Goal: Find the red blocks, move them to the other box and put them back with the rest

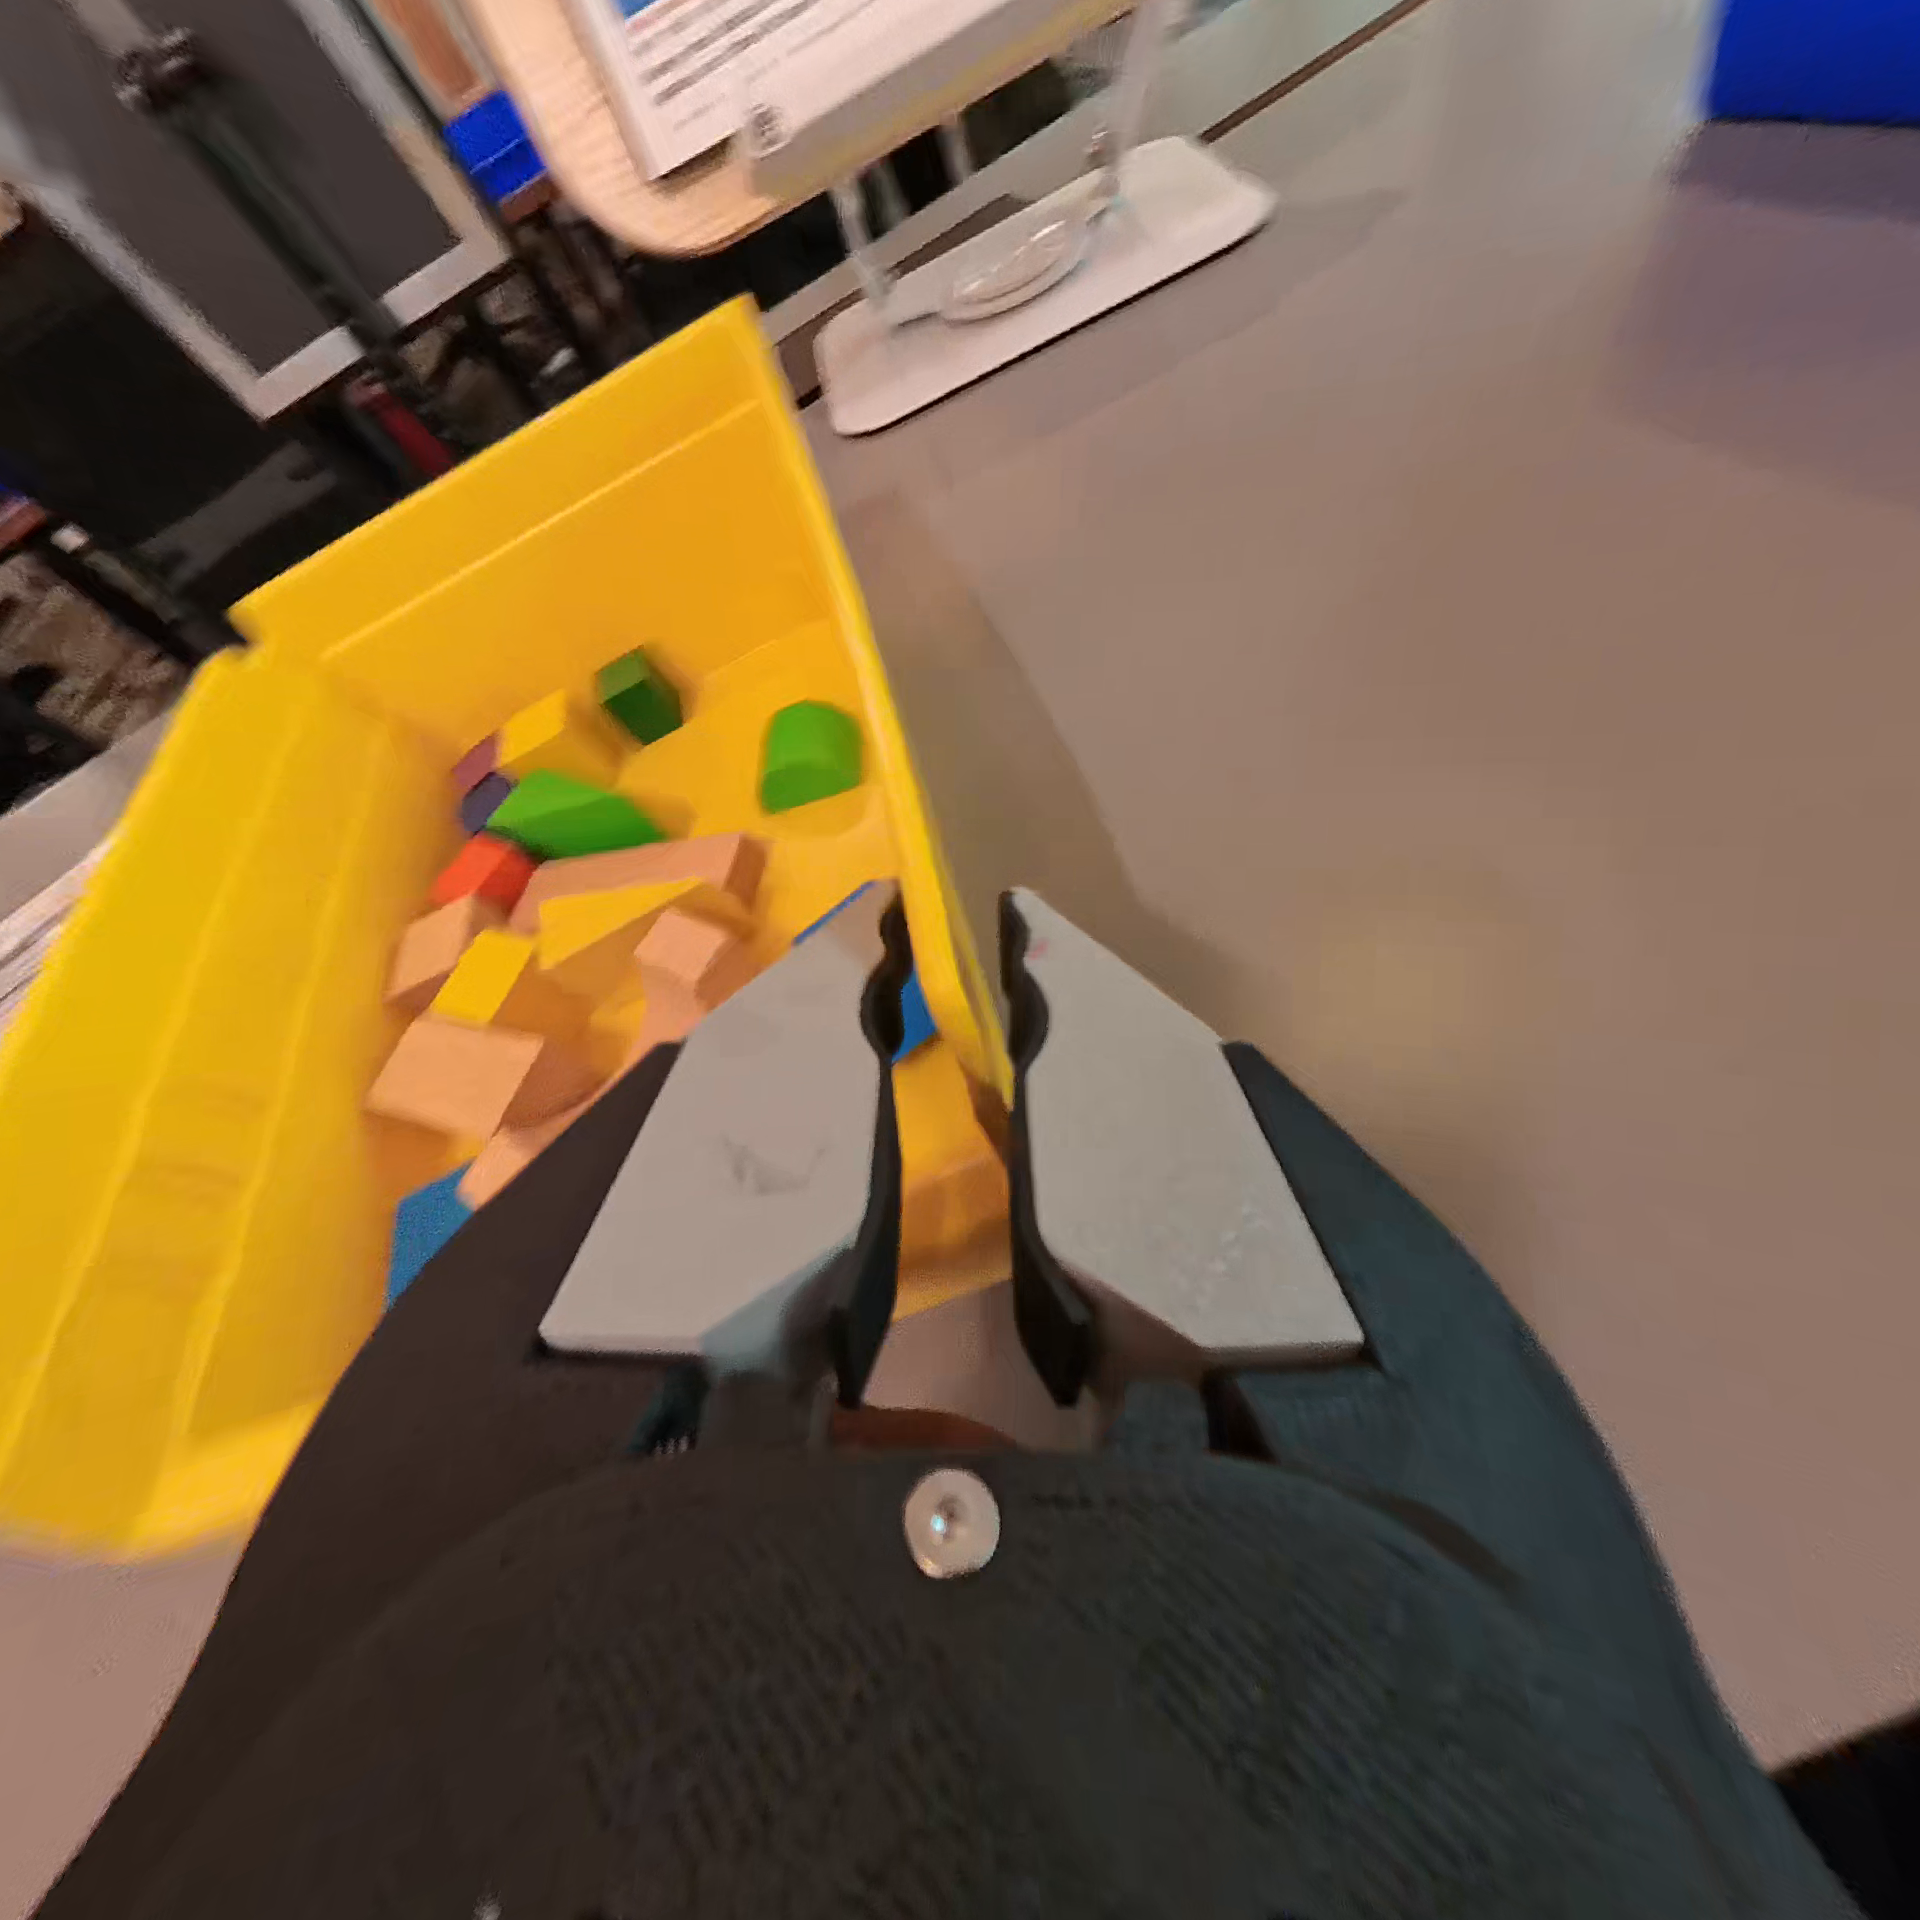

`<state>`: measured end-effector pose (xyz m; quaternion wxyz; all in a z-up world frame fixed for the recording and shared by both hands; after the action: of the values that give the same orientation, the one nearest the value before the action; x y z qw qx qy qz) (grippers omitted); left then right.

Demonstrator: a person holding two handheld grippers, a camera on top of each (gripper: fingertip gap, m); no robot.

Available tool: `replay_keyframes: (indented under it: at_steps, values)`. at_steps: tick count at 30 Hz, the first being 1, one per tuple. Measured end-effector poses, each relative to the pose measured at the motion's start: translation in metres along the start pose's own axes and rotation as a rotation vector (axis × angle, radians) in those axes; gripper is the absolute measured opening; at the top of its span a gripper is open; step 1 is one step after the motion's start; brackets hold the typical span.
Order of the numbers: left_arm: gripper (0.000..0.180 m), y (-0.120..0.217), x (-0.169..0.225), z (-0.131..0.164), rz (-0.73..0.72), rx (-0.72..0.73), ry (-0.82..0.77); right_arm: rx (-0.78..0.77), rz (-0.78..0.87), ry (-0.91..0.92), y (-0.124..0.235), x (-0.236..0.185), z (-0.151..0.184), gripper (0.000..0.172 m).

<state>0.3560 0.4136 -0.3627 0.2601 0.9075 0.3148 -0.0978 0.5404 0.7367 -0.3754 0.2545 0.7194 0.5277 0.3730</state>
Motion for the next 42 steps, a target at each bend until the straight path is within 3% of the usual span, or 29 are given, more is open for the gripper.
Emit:
replay_keyframes:
  at_steps: [1, 5, 10, 13, 20, 28, 36, 39, 42]
  values:
    - [0.003, 0.003, -0.018, 0.007, -0.053, -0.018, 0.003, -0.002, 0.003, -0.008, 0.001, 0.007, 0.003, 0.014]
    - [0.002, 0.015, -0.052, 0.023, 0.032, -0.005, 0.087, -0.009, -0.002, -0.041, 0.006, 0.030, 0.015, 0.003]
    - [0.002, 0.030, -0.065, 0.005, 0.049, 0.105, 0.118, -0.021, -0.014, 0.015, 0.004, 0.013, 0.010, 0.005]
    - [0.001, 0.037, -0.073, -0.003, 0.038, 0.130, 0.123, 0.019, -0.100, 0.042, 0.003, -0.024, -0.007, 0.015]
    - [0.000, 0.055, -0.079, -0.016, 0.000, 0.191, 0.114, 0.083, -0.283, 0.049, 0.005, -0.119, -0.050, 0.010]
    - [0.000, 0.105, -0.111, -0.067, -0.075, 0.288, 0.038, 0.111, -0.269, 0.178, 0.006, -0.218, -0.097, 0.007]
    - [0.000, 0.129, -0.145, -0.111, -0.158, 0.346, -0.030, 0.334, -0.512, 0.211, 0.037, -0.340, -0.166, 0.028]
    - [0.000, 0.129, -0.139, -0.118, -0.162, 0.339, -0.070, 0.485, -0.570, 0.187, 0.077, -0.330, -0.182, 0.011]
    - [0.000, 0.126, -0.124, -0.127, -0.115, 0.355, -0.082, 0.552, -0.567, 0.126, 0.097, -0.286, -0.181, 0.017]
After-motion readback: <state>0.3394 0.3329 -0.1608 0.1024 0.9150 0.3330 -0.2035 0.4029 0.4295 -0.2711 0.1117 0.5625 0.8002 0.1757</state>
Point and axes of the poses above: each gripper's, where its closed fingertips meet, y back along the fingers, z out of its underside, x = y × z across the jaws, the point moved 2 cm from there along y, back along the fingers, and after that the axes turned 2 degrees about z, right-handed, at the moved point
